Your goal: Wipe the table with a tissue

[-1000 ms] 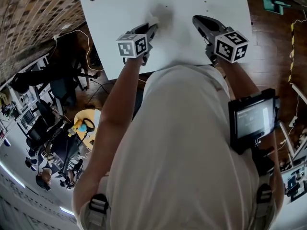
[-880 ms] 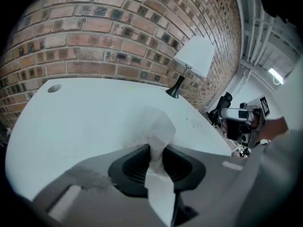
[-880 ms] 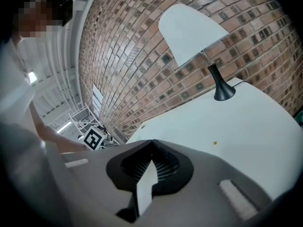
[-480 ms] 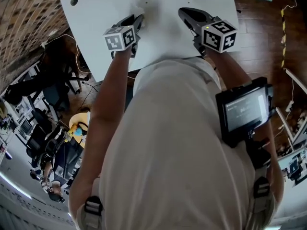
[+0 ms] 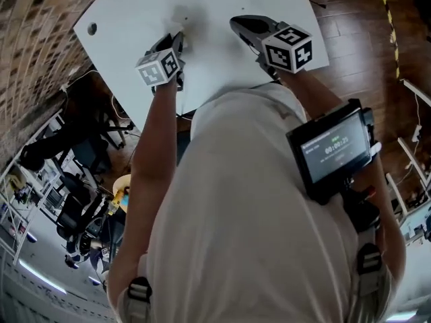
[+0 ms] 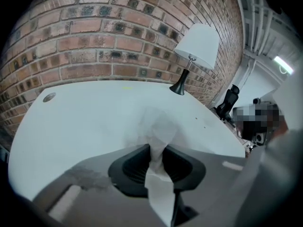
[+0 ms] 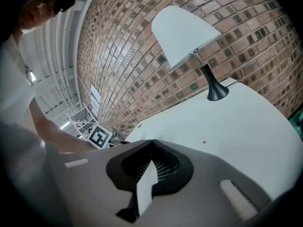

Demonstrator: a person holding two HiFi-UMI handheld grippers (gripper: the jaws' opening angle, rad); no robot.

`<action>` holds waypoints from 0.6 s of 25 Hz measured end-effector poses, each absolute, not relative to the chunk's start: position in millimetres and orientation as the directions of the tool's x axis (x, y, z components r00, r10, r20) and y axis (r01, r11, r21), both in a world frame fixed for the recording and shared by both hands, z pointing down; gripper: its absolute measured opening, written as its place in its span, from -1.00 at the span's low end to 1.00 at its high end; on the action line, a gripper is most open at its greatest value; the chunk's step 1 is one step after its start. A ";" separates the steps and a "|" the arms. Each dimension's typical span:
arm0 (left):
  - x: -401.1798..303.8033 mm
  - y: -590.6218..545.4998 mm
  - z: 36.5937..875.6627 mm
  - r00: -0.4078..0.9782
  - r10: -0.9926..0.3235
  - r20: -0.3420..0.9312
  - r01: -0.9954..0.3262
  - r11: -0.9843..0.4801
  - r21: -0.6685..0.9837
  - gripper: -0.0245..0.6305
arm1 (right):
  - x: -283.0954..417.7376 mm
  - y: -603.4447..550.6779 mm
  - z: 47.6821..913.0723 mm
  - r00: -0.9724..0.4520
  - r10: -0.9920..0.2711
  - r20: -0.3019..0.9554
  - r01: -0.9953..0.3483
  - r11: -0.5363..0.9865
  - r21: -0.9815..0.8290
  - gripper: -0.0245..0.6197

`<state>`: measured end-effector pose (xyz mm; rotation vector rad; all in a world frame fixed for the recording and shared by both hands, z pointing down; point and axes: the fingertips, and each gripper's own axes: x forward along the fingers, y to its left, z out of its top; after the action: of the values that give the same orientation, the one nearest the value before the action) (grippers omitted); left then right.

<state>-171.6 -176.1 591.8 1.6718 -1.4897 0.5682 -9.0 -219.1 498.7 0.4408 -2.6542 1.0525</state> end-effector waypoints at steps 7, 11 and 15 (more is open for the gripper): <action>-194.6 -208.3 586.8 0.126 -0.596 0.793 -0.983 0.032 0.180 -0.68 | -2.9 -228.2 498.0 -0.915 -0.213 0.342 -0.391 0.676 -0.625 -0.90; -199.8 -221.0 594.2 0.077 -0.572 0.817 -0.991 0.049 0.128 -0.67 | 6.9 -231.5 500.4 -0.908 -0.241 0.342 -0.412 0.661 -0.628 -0.90; -185.3 -229.9 603.0 0.063 -0.550 0.833 -0.996 0.015 0.086 -0.67 | 21.9 -234.2 503.3 -0.901 -0.265 0.345 -0.431 0.645 -0.631 -0.90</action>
<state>-185.3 -229.9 603.0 1.6248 -1.5746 0.7872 21.9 -234.2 503.3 0.5677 -2.6433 1.1005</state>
